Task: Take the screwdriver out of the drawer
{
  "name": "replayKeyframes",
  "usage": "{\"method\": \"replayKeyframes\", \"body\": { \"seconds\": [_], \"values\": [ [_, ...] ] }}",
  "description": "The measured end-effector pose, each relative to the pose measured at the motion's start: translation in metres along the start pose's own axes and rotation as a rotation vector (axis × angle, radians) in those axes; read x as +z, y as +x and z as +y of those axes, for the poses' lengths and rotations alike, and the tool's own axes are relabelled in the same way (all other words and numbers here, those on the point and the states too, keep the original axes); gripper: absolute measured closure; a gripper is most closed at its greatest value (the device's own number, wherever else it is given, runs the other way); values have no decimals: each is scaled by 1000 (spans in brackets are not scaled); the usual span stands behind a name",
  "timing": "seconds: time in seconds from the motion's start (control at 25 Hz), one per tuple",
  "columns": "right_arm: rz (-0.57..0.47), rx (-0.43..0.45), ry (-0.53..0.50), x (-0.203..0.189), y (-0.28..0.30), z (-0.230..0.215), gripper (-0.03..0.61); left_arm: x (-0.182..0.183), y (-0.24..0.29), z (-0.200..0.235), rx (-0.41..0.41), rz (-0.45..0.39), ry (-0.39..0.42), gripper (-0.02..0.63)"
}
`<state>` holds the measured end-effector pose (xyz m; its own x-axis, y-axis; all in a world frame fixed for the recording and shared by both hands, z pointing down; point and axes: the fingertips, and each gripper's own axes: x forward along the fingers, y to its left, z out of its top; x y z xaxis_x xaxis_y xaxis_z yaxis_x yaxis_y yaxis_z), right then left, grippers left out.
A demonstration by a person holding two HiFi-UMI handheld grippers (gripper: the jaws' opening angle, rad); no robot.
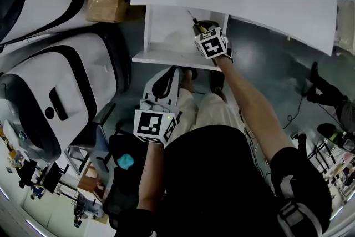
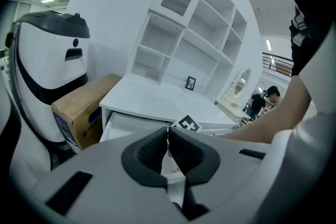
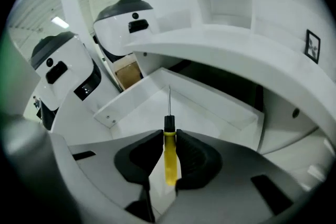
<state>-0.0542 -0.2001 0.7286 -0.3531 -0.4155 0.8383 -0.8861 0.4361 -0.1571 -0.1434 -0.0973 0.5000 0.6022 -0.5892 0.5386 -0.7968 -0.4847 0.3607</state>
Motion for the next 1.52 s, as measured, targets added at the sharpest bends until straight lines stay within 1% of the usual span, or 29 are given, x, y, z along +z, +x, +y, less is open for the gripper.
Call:
{"method": "replayKeyframes", "body": {
  "seconds": [0.2, 0.4, 0.64, 0.84, 1.24, 1.52],
  "values": [
    [-74, 53, -149, 10, -55, 20, 486, 1, -20, -38, 8, -49, -20, 586],
    [-156, 79, -199, 10, -119, 26, 486, -1, -38, -79, 17, -91, -14, 586],
    [-273, 102, -168, 0, -201, 18, 486, -4, -54, -129, 29, -151, -2, 586],
    [-360, 121, -171, -10, -268, 14, 486, -2, -64, -160, 56, -188, 23, 586],
    [-516, 177, -126, -35, -388, 20, 486, 16, -86, -202, 92, -278, 70, 586],
    [-631, 227, -105, -39, -454, 30, 486, 17, -99, -227, 99, -318, 83, 586]
  ]
}}
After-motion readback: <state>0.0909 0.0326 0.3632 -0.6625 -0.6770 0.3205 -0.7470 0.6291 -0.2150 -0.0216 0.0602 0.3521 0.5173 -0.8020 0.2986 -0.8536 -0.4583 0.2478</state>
